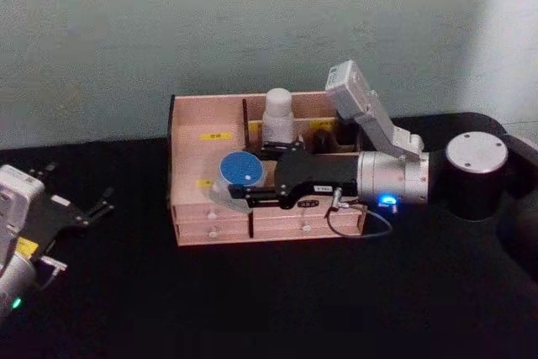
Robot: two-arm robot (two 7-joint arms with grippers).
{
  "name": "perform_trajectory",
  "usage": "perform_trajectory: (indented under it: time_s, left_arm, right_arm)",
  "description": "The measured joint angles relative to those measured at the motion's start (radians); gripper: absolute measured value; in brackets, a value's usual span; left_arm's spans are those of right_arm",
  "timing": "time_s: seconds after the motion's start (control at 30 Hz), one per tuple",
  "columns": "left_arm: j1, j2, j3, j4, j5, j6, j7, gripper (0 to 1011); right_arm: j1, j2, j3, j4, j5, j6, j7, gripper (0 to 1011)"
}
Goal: Pick up the facial cleanser and watermelon frost from the table and place them into the tiered storage box.
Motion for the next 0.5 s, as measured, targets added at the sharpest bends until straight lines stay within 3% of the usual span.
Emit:
perform_trajectory:
  time_s: [0.5]
  left_arm:
    - [0.000,0.000,0.000,0.000,0.000,0.000,0.000,1001]
  right_arm:
    - [0.065,-0.070,-0.010,0.124,-0.017,-0.021,0.014,730]
